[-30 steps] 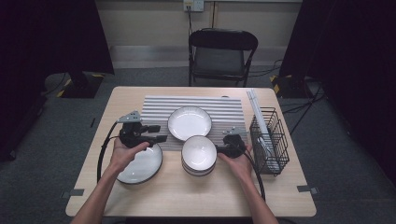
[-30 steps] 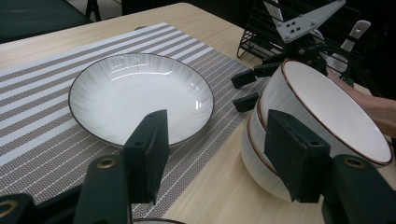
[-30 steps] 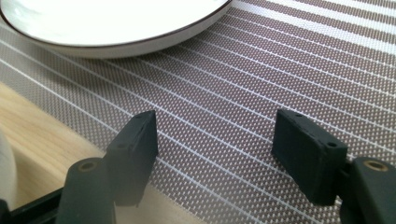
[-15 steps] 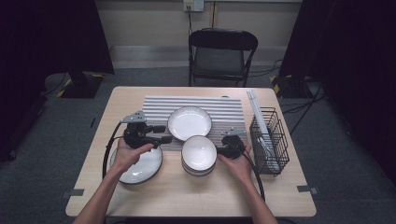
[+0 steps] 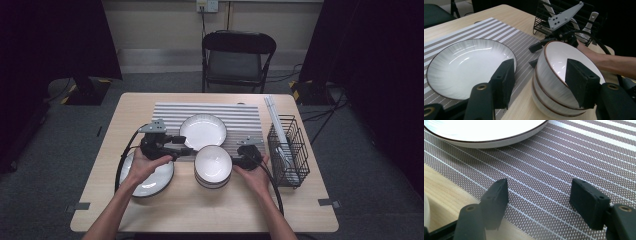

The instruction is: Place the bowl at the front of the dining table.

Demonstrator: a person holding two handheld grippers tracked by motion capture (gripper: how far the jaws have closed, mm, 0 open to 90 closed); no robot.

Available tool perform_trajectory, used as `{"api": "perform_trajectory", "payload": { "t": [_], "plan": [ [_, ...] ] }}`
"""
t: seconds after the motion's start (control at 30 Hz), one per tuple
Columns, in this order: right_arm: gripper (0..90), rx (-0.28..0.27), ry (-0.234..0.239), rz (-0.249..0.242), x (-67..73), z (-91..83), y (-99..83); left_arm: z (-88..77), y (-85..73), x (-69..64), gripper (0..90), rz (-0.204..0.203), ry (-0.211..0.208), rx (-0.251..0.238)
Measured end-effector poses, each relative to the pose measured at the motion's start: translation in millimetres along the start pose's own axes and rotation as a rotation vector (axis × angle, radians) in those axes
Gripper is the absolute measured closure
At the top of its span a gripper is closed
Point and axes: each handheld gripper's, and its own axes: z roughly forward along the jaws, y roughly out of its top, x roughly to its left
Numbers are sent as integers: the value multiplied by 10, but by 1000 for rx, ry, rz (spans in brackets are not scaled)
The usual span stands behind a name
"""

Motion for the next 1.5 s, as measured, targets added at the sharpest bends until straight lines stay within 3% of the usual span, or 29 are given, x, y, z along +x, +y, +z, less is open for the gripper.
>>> {"api": "perform_trajectory", "payload": {
  "t": [0.43, 0.77, 0.9, 0.97, 1.1, 1.17, 1.27, 1.37, 1.5],
  "plan": [
    [308, 0, -1, 0, 1, 0, 0, 146, 47, -51, 432, 20, -13, 10],
    [309, -2, -4, 0, 3, 1, 0, 353, 150, -133, 471, 61, -15, 87],
    [310, -1, -5, 1, 5, 0, -1, 453, 186, -101, 508, 55, -18, 117],
    [310, -2, -4, 1, 5, 0, -1, 508, 190, -108, 534, 63, -38, 136],
    [310, -2, -4, 2, 4, 0, -1, 630, 183, -70, 564, 50, -21, 168],
    [309, -2, -4, 1, 4, 0, -1, 663, 176, -62, 584, 49, -37, 174],
    [309, -1, -3, 1, 3, 0, -1, 721, 181, -70, 612, 56, -17, 214],
    [310, -1, -3, 1, 3, 0, -1, 768, 174, -79, 625, 56, -33, 209],
    [310, -1, -3, 1, 4, 0, -1, 800, 157, -71, 652, 59, -23, 226]
  ]
}}
